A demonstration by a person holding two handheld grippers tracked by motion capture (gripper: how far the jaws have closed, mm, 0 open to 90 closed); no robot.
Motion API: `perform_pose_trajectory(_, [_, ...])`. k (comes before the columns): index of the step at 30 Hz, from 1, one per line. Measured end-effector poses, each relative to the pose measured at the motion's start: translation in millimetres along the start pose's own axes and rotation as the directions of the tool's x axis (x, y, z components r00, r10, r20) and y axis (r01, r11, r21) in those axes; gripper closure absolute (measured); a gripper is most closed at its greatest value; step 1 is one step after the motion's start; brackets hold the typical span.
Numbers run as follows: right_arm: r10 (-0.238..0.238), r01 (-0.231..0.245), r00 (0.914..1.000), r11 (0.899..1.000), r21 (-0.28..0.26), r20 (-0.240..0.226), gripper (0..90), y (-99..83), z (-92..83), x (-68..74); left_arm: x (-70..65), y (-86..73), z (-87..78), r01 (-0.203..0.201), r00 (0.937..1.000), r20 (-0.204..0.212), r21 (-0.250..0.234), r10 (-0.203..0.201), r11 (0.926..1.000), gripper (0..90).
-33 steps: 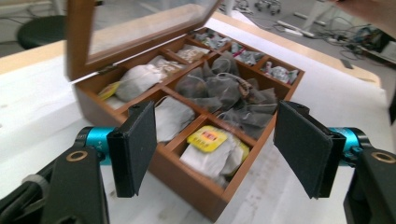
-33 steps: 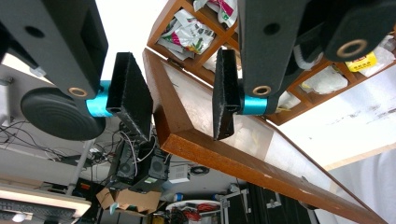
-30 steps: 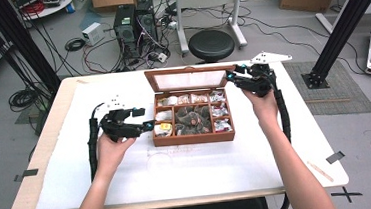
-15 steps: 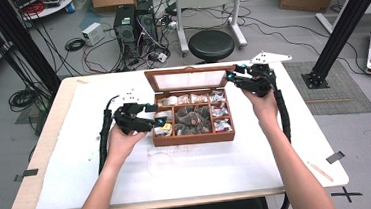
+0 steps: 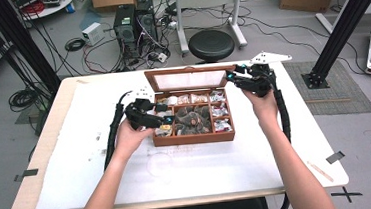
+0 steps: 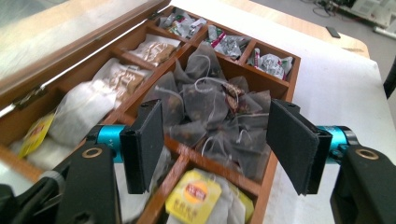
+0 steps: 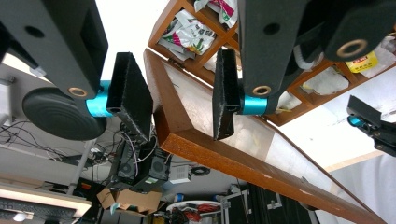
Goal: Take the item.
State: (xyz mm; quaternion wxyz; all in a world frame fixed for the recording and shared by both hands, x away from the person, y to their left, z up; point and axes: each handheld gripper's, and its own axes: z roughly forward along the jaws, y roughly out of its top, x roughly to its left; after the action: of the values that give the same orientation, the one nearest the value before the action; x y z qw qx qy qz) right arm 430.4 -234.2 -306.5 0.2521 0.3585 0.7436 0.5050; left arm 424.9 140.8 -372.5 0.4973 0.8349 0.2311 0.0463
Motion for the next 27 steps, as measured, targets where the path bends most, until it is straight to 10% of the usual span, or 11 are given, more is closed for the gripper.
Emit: perform_pose_trajectory(27, [-0.001, 0.001, 1.0000, 1.000, -0.002, 0.003, 59.7, 0.0, 0.2, 0.4, 5.4, 6.3, 49.0, 0.018, 0.9994, 0.028, 0.174, -0.023, 0.9845, 66.8])
